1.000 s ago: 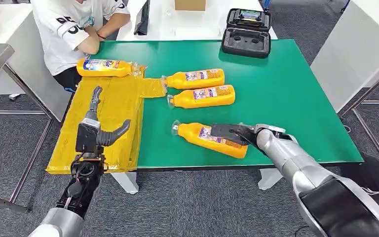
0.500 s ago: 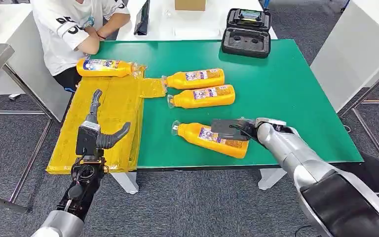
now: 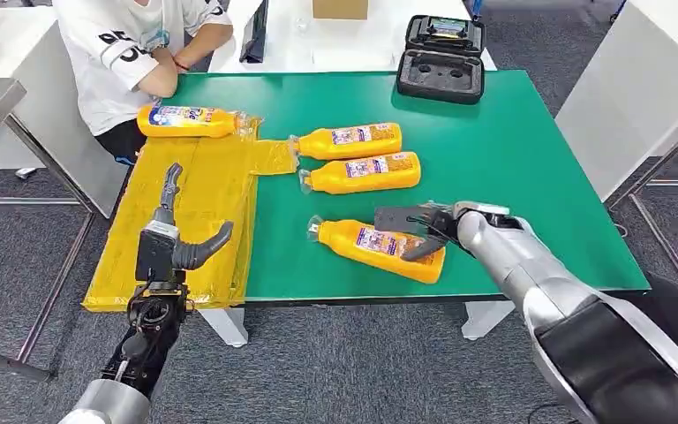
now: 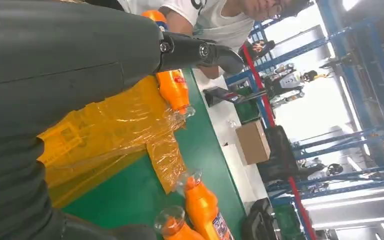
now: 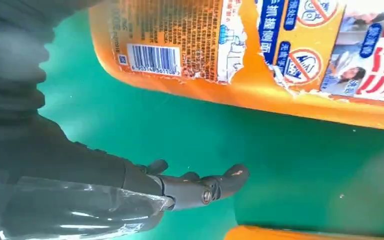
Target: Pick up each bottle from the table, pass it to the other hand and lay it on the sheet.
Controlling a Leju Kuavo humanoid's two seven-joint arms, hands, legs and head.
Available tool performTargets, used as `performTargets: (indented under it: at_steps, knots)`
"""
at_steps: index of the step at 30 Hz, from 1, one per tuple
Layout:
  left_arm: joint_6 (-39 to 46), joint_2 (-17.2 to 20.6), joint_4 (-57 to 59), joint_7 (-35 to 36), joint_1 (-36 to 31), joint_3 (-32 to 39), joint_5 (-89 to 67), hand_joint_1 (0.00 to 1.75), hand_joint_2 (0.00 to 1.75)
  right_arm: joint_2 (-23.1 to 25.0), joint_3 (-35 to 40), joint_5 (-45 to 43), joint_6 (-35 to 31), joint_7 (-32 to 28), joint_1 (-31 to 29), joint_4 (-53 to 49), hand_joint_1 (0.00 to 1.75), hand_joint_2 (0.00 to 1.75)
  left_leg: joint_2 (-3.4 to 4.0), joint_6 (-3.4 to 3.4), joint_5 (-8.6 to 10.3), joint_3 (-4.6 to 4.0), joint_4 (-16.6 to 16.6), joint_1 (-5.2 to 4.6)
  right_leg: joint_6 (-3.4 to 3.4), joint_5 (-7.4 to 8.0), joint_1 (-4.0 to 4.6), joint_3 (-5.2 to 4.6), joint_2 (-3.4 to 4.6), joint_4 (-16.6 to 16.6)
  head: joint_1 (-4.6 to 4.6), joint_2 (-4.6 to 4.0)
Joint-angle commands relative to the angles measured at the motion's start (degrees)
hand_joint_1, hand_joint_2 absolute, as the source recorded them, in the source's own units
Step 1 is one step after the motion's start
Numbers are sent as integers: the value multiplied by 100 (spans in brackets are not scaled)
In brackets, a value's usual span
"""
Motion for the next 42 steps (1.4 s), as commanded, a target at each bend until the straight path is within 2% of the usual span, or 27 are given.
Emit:
performTargets:
  at_steps: [1,21,42]
  knots:
    - [-20,-9,181,-10,-111,163,-7,0,175,220,251,-5,59,12,-354,367,0,175,10,-8,0,-10,5,2,-8,3,3,-14,9,6,0,0]
    - [54,22,229,2,-94,229,-89,0,175,431,316,10,-74,-10,-190,352,0,175,9,-12,2,-9,2,7,-12,5,7,-13,8,1,2,0]
    - [27,13,334,33,-123,217,-128,0,175,370,464,159,-46,170,-92,389,0,175,2,-7,1,-7,2,2,-7,1,2,-11,1,3,2,0]
